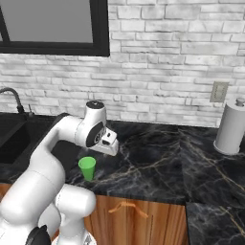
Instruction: Move the cup from next to the sink to the open cabinet. Then, move the bowl with the fish to the fridge to clear the area for faucet cleaning.
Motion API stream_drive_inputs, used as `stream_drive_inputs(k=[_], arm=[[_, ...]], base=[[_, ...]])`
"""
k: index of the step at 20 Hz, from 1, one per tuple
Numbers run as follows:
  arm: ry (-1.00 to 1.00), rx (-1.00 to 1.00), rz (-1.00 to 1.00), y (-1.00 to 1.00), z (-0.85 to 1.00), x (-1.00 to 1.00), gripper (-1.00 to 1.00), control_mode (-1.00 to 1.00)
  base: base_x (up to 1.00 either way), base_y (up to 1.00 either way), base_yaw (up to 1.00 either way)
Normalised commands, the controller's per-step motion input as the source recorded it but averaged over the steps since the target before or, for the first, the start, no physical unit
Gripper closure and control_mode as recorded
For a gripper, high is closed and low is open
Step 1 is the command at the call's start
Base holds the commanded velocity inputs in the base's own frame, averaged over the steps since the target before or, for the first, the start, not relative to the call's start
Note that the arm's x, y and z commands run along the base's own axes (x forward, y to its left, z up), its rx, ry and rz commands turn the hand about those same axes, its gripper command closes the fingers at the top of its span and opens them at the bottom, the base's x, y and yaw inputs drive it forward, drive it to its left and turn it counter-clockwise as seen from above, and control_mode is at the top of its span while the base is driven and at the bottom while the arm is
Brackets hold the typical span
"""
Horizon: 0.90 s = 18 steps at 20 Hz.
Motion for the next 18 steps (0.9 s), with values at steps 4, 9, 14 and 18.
stream_drive_inputs(k=[4,9,14,18], arm=[[0.00,0.00,0.00,0.00,-0.38,0.23,-1.00,-1.00],[0.01,0.00,0.00,0.00,-0.37,0.07,-1.00,-1.00],[0.00,-0.01,0.00,0.00,-0.43,0.23,-1.00,-1.00],[0.00,0.00,0.00,0.00,-0.49,0.11,-1.00,-1.00]], base=[[0.00,0.00,0.00],[0.00,0.00,0.00],[0.00,0.00,0.00],[0.00,0.00,0.00]])
